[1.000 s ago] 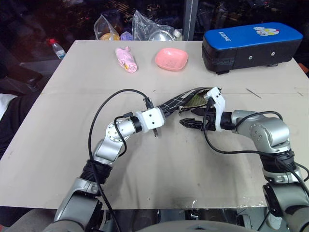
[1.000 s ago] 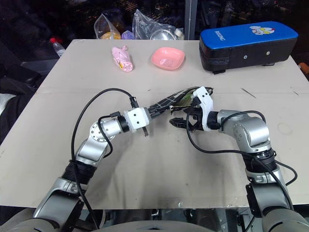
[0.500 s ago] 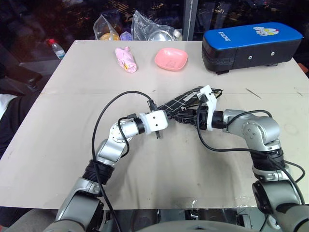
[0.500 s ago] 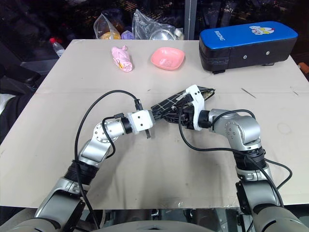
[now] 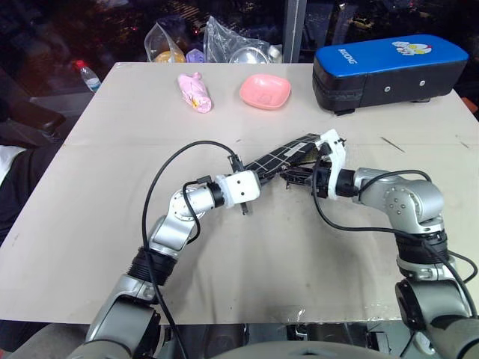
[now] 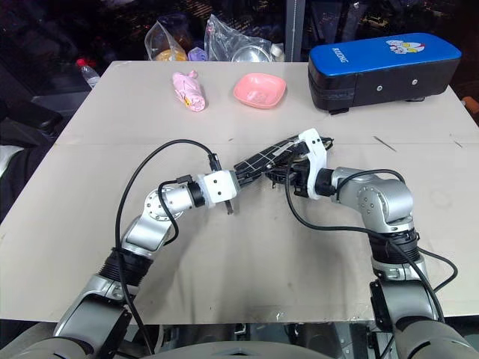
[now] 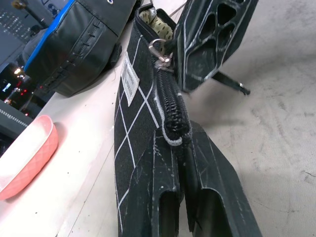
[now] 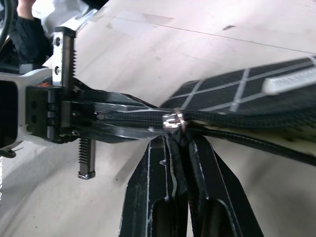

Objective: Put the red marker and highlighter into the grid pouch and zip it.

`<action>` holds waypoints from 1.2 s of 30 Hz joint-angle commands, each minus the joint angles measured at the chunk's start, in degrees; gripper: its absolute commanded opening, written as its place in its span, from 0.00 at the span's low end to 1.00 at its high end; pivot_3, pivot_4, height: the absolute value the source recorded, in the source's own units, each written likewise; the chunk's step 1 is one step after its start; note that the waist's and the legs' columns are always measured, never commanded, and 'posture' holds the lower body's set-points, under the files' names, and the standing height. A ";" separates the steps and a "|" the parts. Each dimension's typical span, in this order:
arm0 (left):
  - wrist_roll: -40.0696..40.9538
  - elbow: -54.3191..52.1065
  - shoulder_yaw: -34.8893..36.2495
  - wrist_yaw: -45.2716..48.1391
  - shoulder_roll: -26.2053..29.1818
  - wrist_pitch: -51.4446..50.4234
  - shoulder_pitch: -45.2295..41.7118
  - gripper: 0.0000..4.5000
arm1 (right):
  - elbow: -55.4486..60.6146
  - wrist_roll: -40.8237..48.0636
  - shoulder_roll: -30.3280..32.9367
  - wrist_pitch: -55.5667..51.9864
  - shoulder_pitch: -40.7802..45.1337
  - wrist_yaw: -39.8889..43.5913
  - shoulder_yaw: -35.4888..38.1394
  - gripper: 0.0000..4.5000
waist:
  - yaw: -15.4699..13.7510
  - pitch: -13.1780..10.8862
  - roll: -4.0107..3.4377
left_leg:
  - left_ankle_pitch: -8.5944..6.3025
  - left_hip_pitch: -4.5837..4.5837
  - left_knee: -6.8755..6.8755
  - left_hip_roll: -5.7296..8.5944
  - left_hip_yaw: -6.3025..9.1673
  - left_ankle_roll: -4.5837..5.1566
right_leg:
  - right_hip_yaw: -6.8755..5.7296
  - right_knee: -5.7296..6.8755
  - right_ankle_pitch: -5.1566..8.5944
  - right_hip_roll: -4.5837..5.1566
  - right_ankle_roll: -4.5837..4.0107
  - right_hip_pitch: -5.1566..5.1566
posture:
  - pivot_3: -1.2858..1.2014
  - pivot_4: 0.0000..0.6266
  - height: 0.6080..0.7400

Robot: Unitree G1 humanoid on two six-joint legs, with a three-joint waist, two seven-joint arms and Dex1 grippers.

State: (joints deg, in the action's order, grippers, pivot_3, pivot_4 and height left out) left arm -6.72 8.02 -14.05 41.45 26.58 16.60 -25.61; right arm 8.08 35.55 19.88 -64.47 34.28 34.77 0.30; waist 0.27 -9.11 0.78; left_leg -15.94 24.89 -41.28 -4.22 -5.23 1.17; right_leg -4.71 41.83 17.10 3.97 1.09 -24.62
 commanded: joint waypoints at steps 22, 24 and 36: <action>0.73 1.47 4.25 -1.46 4.48 2.45 1.77 0.00 | -8.08 -1.63 15.69 9.11 -0.84 2.01 11.24 0.01 | 0.28 0.00 0.00 | -0.03 -0.02 0.09 -0.02 -0.07 0.06 | 0.03 -0.04 0.00 0.01 0.01 -0.02 | 0.52 0.24 0.59; 3.37 0.82 5.13 -0.14 4.39 1.23 2.21 0.15 | -6.33 -0.77 16.59 9.96 -3.18 4.67 11.49 0.15 | 0.26 0.00 0.00 | -0.03 -0.02 0.08 -0.02 -0.08 0.06 | 0.04 -0.04 0.00 0.02 0.01 -0.02 | 0.52 0.24 0.59; 27.45 -18.86 18.61 1.30 5.20 -25.20 17.60 0.98 | -9.05 -7.64 27.47 35.49 -21.19 23.46 12.21 0.99 | 0.45 -0.03 0.03 | -0.01 -0.07 0.12 -0.09 -0.06 0.02 | 0.09 -0.11 0.02 0.04 0.04 0.01 | 0.52 0.24 0.59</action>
State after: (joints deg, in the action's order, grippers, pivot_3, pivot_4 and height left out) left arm 16.60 -4.83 2.45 42.67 31.03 -4.50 -9.93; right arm -0.39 28.95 45.62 -33.64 13.42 55.60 10.12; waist 0.72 -9.15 0.81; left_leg -15.95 24.81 -41.17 -4.31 -5.30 1.19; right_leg -4.60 41.73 17.11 4.01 1.13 -24.60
